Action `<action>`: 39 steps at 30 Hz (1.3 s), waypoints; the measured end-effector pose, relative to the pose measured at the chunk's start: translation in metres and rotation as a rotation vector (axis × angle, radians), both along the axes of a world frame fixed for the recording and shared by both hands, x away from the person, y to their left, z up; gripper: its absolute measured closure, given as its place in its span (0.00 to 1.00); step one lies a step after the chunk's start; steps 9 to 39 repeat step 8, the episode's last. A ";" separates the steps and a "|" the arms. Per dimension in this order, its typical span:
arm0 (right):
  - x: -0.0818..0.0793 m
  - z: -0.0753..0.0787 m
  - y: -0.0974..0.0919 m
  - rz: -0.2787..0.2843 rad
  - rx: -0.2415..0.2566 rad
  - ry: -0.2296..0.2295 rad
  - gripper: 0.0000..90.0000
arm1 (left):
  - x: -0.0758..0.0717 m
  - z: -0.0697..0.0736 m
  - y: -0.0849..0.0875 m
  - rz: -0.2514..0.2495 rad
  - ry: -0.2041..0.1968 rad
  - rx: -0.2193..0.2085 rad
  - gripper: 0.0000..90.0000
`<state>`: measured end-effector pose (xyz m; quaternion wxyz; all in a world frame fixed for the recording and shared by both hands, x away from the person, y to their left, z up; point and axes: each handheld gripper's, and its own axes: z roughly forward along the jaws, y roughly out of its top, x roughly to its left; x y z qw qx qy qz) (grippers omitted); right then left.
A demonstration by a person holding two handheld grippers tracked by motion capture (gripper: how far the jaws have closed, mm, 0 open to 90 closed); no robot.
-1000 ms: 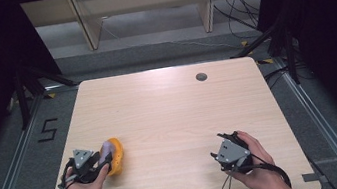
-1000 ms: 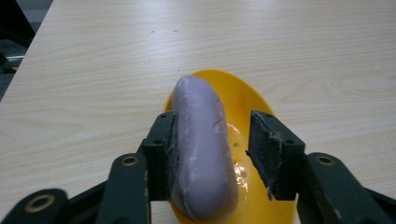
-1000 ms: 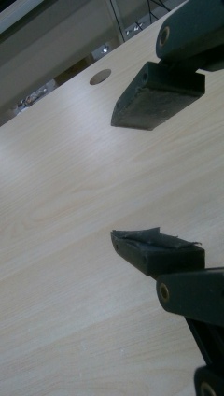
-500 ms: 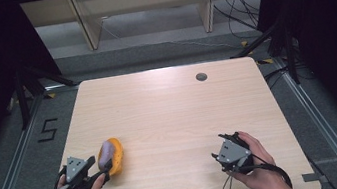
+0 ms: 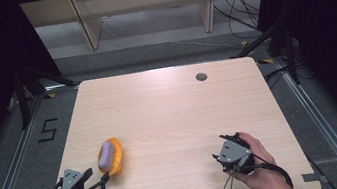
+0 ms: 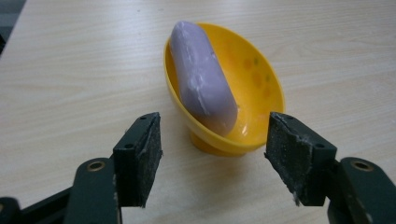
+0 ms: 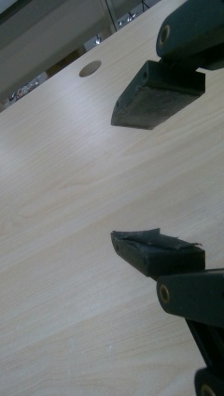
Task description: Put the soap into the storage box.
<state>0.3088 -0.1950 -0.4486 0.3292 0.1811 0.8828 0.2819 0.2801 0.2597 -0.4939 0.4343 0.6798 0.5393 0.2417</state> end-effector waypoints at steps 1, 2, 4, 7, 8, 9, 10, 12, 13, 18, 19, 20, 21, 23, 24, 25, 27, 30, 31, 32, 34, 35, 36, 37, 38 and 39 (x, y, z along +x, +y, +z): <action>0.001 0.000 -0.001 0.019 -0.006 0.004 0.42 | -0.002 0.002 0.000 -0.007 -0.018 -0.020 0.41; 0.001 -0.001 -0.002 0.018 -0.002 0.005 0.42 | -0.003 0.004 -0.001 -0.014 -0.038 -0.021 0.41; 0.001 -0.001 -0.003 0.010 0.006 0.003 0.42 | -0.003 0.006 -0.002 -0.018 -0.043 -0.020 0.41; 0.000 -0.001 -0.003 0.006 0.014 0.025 0.42 | -0.006 0.006 -0.007 -0.036 -0.030 -0.024 0.40; -0.001 -0.002 -0.003 -0.007 0.019 0.028 0.42 | -0.007 0.005 -0.007 -0.044 -0.029 -0.027 0.40; -0.001 -0.002 -0.003 -0.007 0.019 0.028 0.42 | -0.007 0.005 -0.007 -0.044 -0.029 -0.027 0.40; -0.001 -0.002 -0.003 -0.007 0.019 0.028 0.42 | -0.007 0.005 -0.007 -0.044 -0.029 -0.027 0.40; -0.001 -0.002 -0.003 -0.007 0.019 0.028 0.42 | -0.007 0.005 -0.007 -0.044 -0.029 -0.027 0.40; -0.001 -0.002 -0.003 -0.007 0.019 0.028 0.42 | -0.007 0.005 -0.007 -0.044 -0.029 -0.027 0.40; -0.001 -0.002 -0.003 -0.007 0.019 0.028 0.42 | -0.007 0.005 -0.007 -0.044 -0.029 -0.027 0.40; -0.001 -0.002 -0.003 -0.007 0.019 0.028 0.42 | -0.007 0.005 -0.007 -0.044 -0.029 -0.027 0.40; -0.001 -0.002 -0.003 -0.007 0.019 0.028 0.42 | -0.007 0.005 -0.007 -0.044 -0.029 -0.027 0.40; -0.001 -0.002 -0.003 -0.007 0.019 0.028 0.42 | -0.007 0.005 -0.007 -0.044 -0.029 -0.027 0.40; -0.001 -0.002 -0.003 -0.007 0.019 0.028 0.42 | -0.007 0.005 -0.007 -0.044 -0.029 -0.027 0.40; -0.001 -0.002 -0.003 -0.007 0.019 0.028 0.42 | -0.007 0.005 -0.007 -0.044 -0.029 -0.027 0.40; -0.001 -0.002 -0.003 -0.007 0.019 0.028 0.42 | -0.007 0.005 -0.007 -0.044 -0.029 -0.027 0.40; -0.001 -0.002 -0.003 -0.007 0.019 0.028 0.42 | -0.007 0.005 -0.007 -0.044 -0.029 -0.027 0.40; -0.001 -0.002 -0.003 -0.007 0.019 0.028 0.42 | -0.007 0.005 -0.007 -0.044 -0.029 -0.027 0.40; -0.001 -0.002 -0.003 -0.007 0.019 0.028 0.42 | -0.007 0.005 -0.007 -0.044 -0.029 -0.027 0.40; -0.001 -0.002 -0.003 -0.007 0.019 0.028 0.42 | -0.007 0.005 -0.007 -0.044 -0.029 -0.027 0.40; -0.001 -0.002 -0.003 -0.007 0.019 0.028 0.42 | -0.007 0.005 -0.007 -0.044 -0.029 -0.027 0.40; -0.001 -0.002 -0.003 -0.007 0.019 0.028 0.42 | -0.007 0.005 -0.007 -0.044 -0.029 -0.027 0.40; -0.001 -0.002 -0.003 -0.007 0.019 0.028 0.42 | -0.007 0.005 -0.007 -0.044 -0.029 -0.027 0.40; -0.001 -0.002 -0.003 -0.007 0.019 0.028 0.42 | -0.007 0.005 -0.007 -0.044 -0.029 -0.027 0.40; -0.001 -0.002 -0.003 -0.007 0.019 0.028 0.42 | -0.007 0.005 -0.007 -0.044 -0.029 -0.027 0.40; -0.001 -0.002 -0.003 -0.007 0.019 0.028 0.42 | -0.007 0.005 -0.007 -0.044 -0.029 -0.027 0.40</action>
